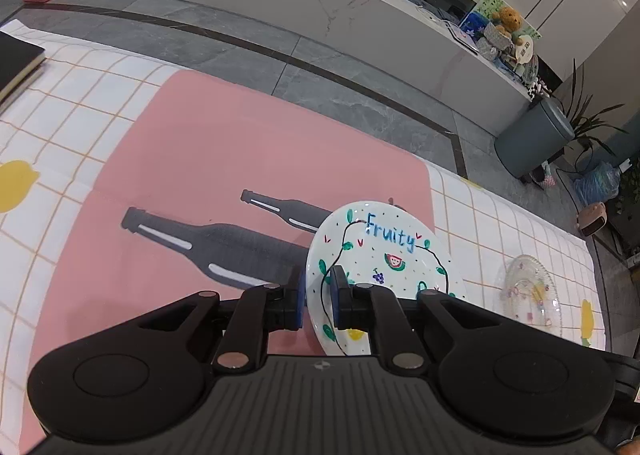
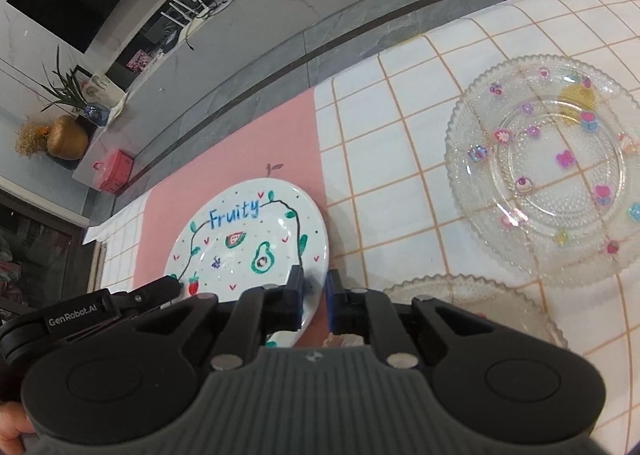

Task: Organize plates and bowls
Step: 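Carry the 'Fruity' plate with both grippers toward the bowl stack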

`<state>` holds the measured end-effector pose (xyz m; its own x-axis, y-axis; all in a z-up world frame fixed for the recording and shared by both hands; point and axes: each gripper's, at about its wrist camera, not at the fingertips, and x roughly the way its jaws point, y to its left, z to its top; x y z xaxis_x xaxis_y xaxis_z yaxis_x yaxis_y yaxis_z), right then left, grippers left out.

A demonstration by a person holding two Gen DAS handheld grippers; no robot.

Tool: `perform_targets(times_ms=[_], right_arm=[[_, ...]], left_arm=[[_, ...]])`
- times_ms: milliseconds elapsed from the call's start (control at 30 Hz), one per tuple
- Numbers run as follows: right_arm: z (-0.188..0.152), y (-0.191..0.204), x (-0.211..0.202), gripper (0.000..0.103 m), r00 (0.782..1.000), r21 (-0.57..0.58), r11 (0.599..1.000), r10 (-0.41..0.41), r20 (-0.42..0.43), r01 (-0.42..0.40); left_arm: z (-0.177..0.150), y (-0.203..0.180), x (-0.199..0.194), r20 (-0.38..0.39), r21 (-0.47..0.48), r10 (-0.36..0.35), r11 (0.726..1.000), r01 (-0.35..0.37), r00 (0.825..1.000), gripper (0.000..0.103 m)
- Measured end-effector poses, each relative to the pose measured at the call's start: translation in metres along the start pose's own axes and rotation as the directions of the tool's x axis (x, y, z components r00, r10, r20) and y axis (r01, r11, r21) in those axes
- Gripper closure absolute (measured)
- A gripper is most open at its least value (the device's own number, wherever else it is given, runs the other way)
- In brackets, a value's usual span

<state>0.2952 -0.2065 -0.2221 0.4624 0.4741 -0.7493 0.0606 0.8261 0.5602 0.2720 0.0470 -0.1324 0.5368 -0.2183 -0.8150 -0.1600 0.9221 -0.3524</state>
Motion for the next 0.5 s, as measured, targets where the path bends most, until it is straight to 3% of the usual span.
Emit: perform_targets(times_ms=[267,500], right_arm=[[-0.013,0.010,-0.040,0.094,0.999,-0.013,0.999,0.051,0.018,-0.051],[-0.046,0.011,-0.085,0.094,0.996,-0.027,0.997,0.079,0.031,-0.078]], left_arm=[[-0.010,-0.012,-0.046,0.057,0.018,0.005,1.000,-0.006,0.998,0.090],[-0.043,-0.025,-0.088,0.085,0.016,0.042,0.999,-0.043,0.995,0.090]])
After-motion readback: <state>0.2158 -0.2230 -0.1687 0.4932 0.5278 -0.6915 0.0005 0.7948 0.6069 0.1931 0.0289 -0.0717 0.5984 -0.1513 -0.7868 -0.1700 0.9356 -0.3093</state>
